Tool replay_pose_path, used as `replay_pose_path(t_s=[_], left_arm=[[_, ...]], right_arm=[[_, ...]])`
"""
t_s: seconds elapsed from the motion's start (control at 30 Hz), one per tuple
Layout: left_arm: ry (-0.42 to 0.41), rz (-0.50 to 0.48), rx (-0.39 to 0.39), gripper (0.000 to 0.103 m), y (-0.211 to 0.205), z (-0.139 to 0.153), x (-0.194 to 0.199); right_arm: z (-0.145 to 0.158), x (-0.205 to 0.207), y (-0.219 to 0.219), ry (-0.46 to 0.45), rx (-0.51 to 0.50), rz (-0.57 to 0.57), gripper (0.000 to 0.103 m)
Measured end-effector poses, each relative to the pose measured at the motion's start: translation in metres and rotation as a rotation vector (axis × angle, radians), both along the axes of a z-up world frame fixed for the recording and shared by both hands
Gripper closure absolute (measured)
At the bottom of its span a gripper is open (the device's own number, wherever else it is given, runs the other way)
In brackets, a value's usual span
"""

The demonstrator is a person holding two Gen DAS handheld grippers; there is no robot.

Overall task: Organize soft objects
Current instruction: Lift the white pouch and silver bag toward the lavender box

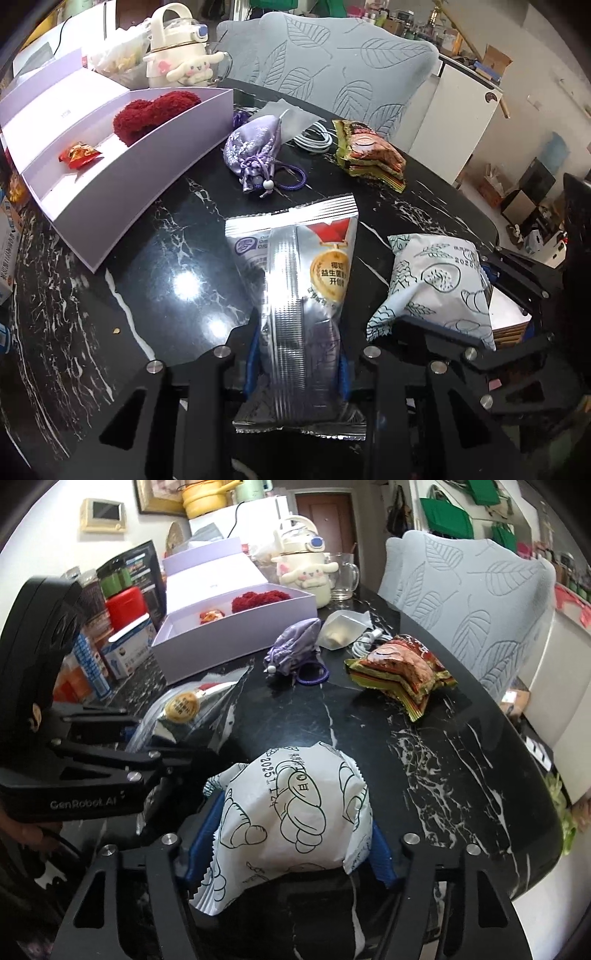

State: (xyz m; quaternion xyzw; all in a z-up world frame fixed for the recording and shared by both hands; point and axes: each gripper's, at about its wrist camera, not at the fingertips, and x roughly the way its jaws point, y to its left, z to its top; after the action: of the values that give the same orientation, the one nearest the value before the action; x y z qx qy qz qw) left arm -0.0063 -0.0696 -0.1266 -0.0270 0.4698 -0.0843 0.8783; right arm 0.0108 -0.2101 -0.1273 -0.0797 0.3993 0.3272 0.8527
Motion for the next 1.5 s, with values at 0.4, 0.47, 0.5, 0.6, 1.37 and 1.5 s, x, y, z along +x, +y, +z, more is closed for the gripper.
replay_pose_path(t_s=[0.4,0.47,0.5,0.6,1.37,1.5], left_arm=[[-0.045,0.052,-0.021,0.072,0.011,0.018,-0.018],[-0.057,0.065,-0.022,0.072,0.015,0.022,-0.022],[-0.061,0.07,-0.025,0.072,0.017,0.024,-0.023],[-0.08,0.083,-0.034,0.072,0.025,0.031,-0.029],[-0.185,0.177,-0.03,0.072,0.068,0.086,-0.062],[-0.194,0.185,-0.025,0.072,0.075,0.093,-0.061]], right_arm=[[0.004,0.0,-0.004,0.046,0.104,0.006,0.036],[0.007,-0.002,-0.001,0.049,0.115,0.013,0.036],[0.008,-0.004,0.001,0.046,0.115,0.016,0.036],[0.015,-0.006,0.006,0.032,0.115,0.021,0.036],[0.063,-0.024,0.051,-0.029,0.148,0.121,0.036],[0.07,-0.023,0.059,-0.042,0.155,0.14,0.036]])
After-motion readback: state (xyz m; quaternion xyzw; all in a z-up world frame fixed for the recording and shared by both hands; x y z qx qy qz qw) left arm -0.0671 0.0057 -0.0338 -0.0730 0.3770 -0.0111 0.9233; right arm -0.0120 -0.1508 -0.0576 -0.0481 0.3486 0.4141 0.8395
